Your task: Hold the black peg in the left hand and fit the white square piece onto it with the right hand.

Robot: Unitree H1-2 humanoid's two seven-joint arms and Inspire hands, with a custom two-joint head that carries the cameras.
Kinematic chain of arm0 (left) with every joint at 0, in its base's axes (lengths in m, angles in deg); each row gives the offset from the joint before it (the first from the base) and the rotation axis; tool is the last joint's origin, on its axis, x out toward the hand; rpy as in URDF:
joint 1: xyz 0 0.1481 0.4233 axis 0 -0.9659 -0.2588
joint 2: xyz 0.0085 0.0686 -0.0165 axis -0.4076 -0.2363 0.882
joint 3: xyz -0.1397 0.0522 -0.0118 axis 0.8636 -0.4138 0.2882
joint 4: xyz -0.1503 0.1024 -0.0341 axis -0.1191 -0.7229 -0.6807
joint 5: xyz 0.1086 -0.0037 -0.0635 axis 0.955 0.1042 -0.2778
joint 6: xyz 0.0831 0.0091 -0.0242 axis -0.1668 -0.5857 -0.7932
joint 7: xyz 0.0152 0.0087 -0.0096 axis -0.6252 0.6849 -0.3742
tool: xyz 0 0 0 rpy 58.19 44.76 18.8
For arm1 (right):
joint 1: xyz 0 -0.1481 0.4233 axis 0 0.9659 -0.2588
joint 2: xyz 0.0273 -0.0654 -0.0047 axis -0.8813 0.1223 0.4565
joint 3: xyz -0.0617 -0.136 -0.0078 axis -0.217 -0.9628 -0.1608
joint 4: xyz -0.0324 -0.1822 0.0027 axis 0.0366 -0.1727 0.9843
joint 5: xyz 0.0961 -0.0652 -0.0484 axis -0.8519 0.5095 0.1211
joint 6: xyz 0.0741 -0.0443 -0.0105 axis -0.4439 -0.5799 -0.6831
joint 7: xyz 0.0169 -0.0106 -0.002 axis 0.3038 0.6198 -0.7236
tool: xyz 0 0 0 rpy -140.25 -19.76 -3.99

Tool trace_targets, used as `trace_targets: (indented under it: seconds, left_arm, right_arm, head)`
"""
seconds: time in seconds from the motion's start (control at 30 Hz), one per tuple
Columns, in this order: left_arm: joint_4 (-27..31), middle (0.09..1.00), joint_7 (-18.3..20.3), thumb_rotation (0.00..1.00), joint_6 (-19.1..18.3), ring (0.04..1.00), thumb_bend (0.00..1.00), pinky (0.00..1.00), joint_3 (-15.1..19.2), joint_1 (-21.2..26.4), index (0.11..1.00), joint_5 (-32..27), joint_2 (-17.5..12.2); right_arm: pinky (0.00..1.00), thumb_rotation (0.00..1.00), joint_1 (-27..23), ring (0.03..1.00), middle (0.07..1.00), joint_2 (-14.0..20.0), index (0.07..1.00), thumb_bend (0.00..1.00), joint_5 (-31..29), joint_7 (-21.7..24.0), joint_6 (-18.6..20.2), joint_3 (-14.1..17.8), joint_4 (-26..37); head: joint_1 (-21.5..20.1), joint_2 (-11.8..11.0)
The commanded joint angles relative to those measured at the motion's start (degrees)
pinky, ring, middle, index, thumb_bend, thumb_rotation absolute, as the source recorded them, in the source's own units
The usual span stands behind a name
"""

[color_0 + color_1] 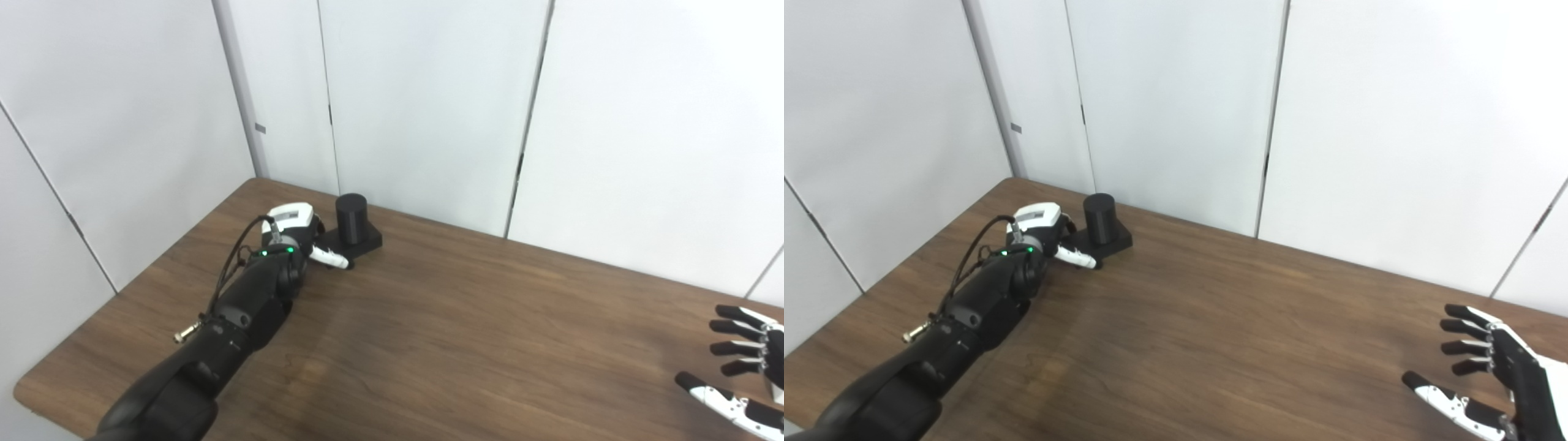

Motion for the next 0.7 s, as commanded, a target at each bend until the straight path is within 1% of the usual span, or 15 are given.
trace_targets:
  seconds: [0.0,0.03,0.07,0.1,0.13,0.2,0.23,0.27,0.3,0.33,0.4,0.47,0.53,0.6,0.67]
  left_arm:
    - [0.3,0.906,1.1,0.46,1.3,0.932,0.82,0.74,-1.0,2.3,0.714,-0.6,-1.8]
    - [0.9,0.902,1.9,0.46,1.9,0.927,0.82,0.74,-1.8,2.2,0.708,-0.6,-2.1]
    - [1.4,0.871,2.5,0.42,2.1,0.888,0.82,0.69,-1.8,2.2,0.672,-1.6,-2.0]
    - [1.7,0.852,2.8,0.35,2.1,0.88,0.83,0.69,-1.7,2.1,0.633,-2.3,-2.0]
    - [1.8,0.845,3.1,0.32,2.2,0.878,0.83,0.69,-1.6,2.1,0.619,-2.9,-1.8]
    - [1.4,0.841,2.8,0.21,3.2,0.881,0.83,0.7,-2.0,2.1,0.586,-3.6,-1.8]
    - [0.9,0.841,2.4,0.19,3.8,0.879,0.83,0.7,-2.2,2.2,0.581,-3.8,-1.7]
    - [0.4,0.833,2.1,0.12,4.2,0.872,0.65,0.71,-2.2,2.3,0.526,-4.3,-1.5]
    - [0.2,0.833,2.0,0.09,4.4,0.873,0.59,0.72,-2.2,2.4,0.506,-4.7,-1.3]
    - [0.0,0.832,1.5,0.08,5.0,0.874,0.56,0.73,-2.0,2.3,0.496,-5.4,-1.1]
    - [0.0,0.82,0.6,0.06,6.8,0.853,0.53,0.71,-1.9,2.0,0.486,-6.5,-1.1]
    - [0.1,0.813,0.0,0.06,8.8,0.838,0.52,0.69,-2.2,1.5,0.484,-7.2,-1.3]
    - [0.6,0.805,0.2,0.06,9.7,0.82,0.52,0.67,-2.4,1.1,0.484,-7.8,-1.5]
    - [1.1,0.808,0.6,0.06,10.4,0.819,0.52,0.66,-2.4,0.8,0.486,-8.3,-1.6]
    - [1.7,0.81,1.0,0.06,12.0,0.846,0.52,0.69,-1.9,0.1,0.486,-9.7,-1.5]
  right_arm:
    - [0.5,0.0,-1.2,0.618,0.709,0.1,0.74,0.54,-0.3,0.1,0.4,0.6,2.7]
    - [0.5,0.0,-1.1,0.618,0.71,0.1,0.741,0.54,-0.3,0.1,0.6,0.6,2.9]
    - [0.5,0.0,-1.1,0.618,0.709,0.1,0.741,0.54,-0.3,0.1,0.7,0.6,3.0]
    - [0.5,0.0,-1.1,0.618,0.708,0.1,0.74,0.53,-0.3,0.0,0.7,0.6,2.9]
    - [0.49,0.0,-1.2,0.618,0.708,0.2,0.74,0.53,-0.5,0.0,0.4,0.6,2.8]
    - [0.49,0.0,-1.2,0.61,0.705,0.3,0.738,0.53,-0.8,-0.1,0.0,0.7,2.5]
    - [0.48,0.0,-1.3,0.609,0.704,0.3,0.737,0.53,-0.7,-0.1,0.1,0.7,2.5]
    - [0.49,0.0,-1.3,0.615,0.707,0.3,0.739,0.53,-0.6,-0.1,0.3,0.7,2.6]
    - [0.49,0.0,-1.4,0.618,0.707,0.3,0.74,0.53,-0.6,-0.1,0.4,0.7,2.6]
    - [0.49,0.0,-1.4,0.619,0.708,0.3,0.741,0.53,-0.6,0.0,0.5,0.6,2.6]
    - [0.5,0.0,-1.5,0.62,0.709,0.4,0.743,0.53,-0.6,0.0,0.5,0.6,2.5]
    - [0.5,0.0,-1.6,0.618,0.71,0.5,0.744,0.53,-0.4,0.0,0.2,0.6,2.2]
    - [0.5,0.0,-1.7,0.618,0.711,0.6,0.744,0.53,-0.4,0.0,-0.1,0.6,1.9]
    - [0.51,0.0,-1.8,0.623,0.714,0.5,0.746,0.53,-0.5,-0.1,0.0,0.6,1.7]
    - [0.51,0.0,-2.0,0.626,0.715,0.5,0.747,0.53,-0.3,-0.3,-0.2,0.6,1.3]
  head:
    - [0.1,0.0]
    - [0.1,0.0]
    - [0.1,0.0]
    - [0.1,0.0]
    - [0.1,0.3]
    - [0.1,0.3]
    - [0.2,0.3]
    - [0.2,0.3]
    - [0.2,0.3]
    - [0.4,0.3]
    - [0.4,0.3]
    - [0.5,0.4]
    - [0.5,0.4]
    - [0.5,0.4]
    - [0.0,0.3]
